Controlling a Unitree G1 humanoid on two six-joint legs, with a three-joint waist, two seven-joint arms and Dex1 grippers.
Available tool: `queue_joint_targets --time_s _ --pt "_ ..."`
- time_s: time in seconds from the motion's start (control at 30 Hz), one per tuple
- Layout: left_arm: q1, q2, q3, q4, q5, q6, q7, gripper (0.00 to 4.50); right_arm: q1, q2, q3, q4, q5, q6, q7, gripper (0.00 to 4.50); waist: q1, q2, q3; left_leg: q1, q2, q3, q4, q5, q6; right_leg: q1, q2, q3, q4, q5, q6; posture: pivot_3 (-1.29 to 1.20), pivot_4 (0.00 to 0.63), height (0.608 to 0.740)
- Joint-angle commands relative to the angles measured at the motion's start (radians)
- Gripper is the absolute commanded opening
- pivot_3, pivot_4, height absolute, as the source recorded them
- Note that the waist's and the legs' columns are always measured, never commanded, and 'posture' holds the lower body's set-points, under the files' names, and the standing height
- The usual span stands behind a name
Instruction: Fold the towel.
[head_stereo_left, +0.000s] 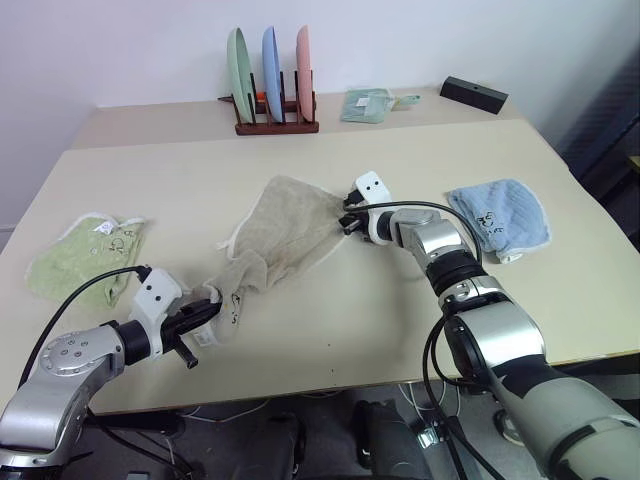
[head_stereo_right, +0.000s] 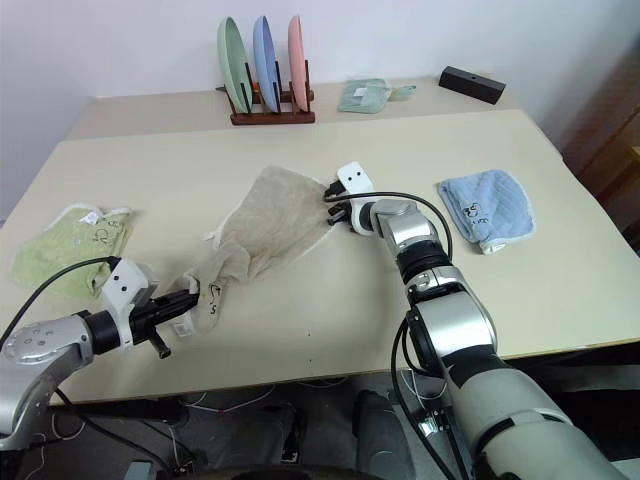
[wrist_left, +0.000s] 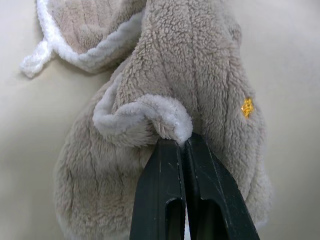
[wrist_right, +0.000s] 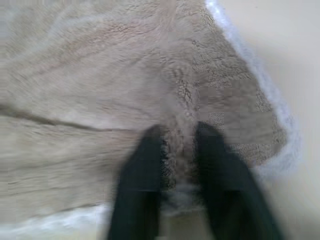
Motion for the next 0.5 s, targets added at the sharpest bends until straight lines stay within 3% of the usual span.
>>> queue_joint_targets --time_s 0.03,0.2,0.33,0.5 --pt "-0.005 0.006 0.029 -0.006 -0.001 -0.026 -0.004 0.0 0.0 -0.014 -0.041 -0.023 0.025 0.043 -0.005 0.04 0.001 0.0 0.0 0.0 0.0 0.0 0.0 0.0 0.0 0.0 0.0 0.0 0.0 0.0 0.0 0.0 0.15 0.74" --pt "-0.031 -0.001 0.034 -0.005 0.001 -0.034 0.014 0.0 0.123 -0.146 -0.034 -0.326 0.053 0.14 0.128 0.04 0.008 0.001 0.001 -0.003 0.0 -0.001 0.0 0.0 0.0 -0.001 0.0 -0.001 -0.001 0.0 0.0 0.0 0.15 0.74" --pt "-0.076 -0.012 0.035 0.012 0.004 -0.048 0.037 0.0 0.352 -0.348 -0.034 -0.758 0.15 0.269 0.323 0.04 0.023 0.002 0.001 -0.004 -0.001 -0.001 0.0 -0.001 0.001 -0.002 -0.001 -0.001 -0.002 0.0 0.0 0.0 0.15 0.74" --pt "-0.149 -0.027 0.005 0.052 0.011 -0.055 0.044 0.0 0.642 -0.588 -0.044 -1.157 0.264 0.256 0.535 0.04 0.019 0.002 0.001 -0.002 0.001 0.0 0.0 -0.004 0.007 -0.001 -0.001 -0.001 -0.002 0.0 0.001 0.0 0.15 0.74"
